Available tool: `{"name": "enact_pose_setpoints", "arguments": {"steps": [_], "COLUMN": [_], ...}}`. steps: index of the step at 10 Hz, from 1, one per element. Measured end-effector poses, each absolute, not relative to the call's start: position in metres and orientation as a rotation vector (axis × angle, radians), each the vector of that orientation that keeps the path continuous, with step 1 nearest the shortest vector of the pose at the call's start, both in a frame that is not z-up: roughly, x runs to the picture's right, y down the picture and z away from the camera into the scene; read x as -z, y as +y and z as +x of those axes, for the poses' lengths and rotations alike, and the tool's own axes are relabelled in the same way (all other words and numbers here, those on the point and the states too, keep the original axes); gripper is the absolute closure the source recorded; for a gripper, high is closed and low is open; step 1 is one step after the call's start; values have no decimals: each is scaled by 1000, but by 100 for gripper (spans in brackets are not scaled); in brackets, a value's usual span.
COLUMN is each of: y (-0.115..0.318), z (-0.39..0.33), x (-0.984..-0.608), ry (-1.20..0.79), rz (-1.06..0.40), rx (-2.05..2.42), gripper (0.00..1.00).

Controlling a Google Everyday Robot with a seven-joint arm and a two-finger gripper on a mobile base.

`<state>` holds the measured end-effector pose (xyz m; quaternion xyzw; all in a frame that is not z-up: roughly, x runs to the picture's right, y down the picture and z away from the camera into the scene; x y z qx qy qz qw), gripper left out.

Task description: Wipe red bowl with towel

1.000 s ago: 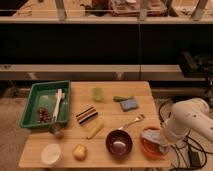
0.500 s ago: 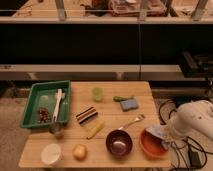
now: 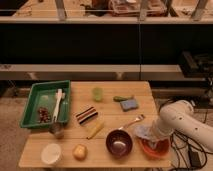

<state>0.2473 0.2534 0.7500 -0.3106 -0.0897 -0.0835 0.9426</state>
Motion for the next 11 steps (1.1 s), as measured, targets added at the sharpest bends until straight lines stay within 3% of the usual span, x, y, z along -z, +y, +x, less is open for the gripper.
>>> {"name": "enact_pose_setpoints", "arguments": {"steps": [6,11], "y": [268,251], "z": [268,298], "x": [-714,-724], "ry": [-158,-77], "rz": [-640,-601], "rx": [173,153], "gripper": [100,100]}}
